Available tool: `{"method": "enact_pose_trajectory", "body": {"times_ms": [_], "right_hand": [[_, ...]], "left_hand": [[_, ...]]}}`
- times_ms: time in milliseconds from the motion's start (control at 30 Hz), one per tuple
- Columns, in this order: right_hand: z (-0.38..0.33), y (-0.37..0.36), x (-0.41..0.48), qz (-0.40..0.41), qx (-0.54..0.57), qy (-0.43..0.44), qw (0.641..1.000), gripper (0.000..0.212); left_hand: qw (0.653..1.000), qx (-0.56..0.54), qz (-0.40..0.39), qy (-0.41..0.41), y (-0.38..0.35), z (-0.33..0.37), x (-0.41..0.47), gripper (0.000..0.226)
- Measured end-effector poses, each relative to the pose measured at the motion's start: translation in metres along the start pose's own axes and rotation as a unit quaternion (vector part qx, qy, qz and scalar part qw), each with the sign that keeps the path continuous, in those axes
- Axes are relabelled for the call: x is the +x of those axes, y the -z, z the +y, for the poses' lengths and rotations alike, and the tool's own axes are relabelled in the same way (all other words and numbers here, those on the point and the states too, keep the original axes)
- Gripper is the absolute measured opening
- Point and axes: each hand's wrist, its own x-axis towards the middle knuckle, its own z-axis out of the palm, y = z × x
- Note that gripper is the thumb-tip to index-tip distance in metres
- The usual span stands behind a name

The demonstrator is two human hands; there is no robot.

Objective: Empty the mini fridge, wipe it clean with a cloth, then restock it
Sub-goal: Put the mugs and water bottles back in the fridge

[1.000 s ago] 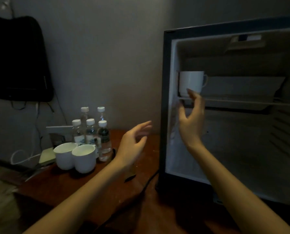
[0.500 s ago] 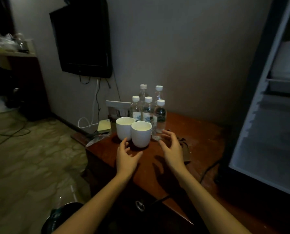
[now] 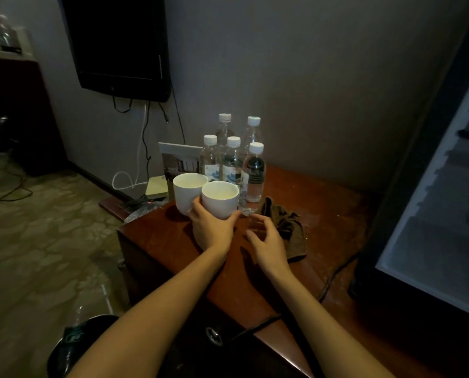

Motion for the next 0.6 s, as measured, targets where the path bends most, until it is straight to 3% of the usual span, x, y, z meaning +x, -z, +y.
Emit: {"method": "enact_pose_trajectory", "body": {"times_ms": [300,467,600], "right_hand": [[0.001,0.0,0.004,0.008,0.074,-0.04,0.996,0.036],[-0.01,-0.004,-0.003,-0.074,0.153,-0.037,0.985,0.064],[-0.019,-0.011,-0.013,-0.09,0.088,-0.034,0.991,0.114]], "left_hand": [[0.999,-0.042,-0.016,-0.017,0.007,-0.004,-0.011,0.093],[0.994,-0.068,-0.072,-0.033,0.023,-0.008,-0.027,0.084],[0.993,-0.065,-0.086,-0.039,0.032,-0.004,-0.047,0.08]]}}
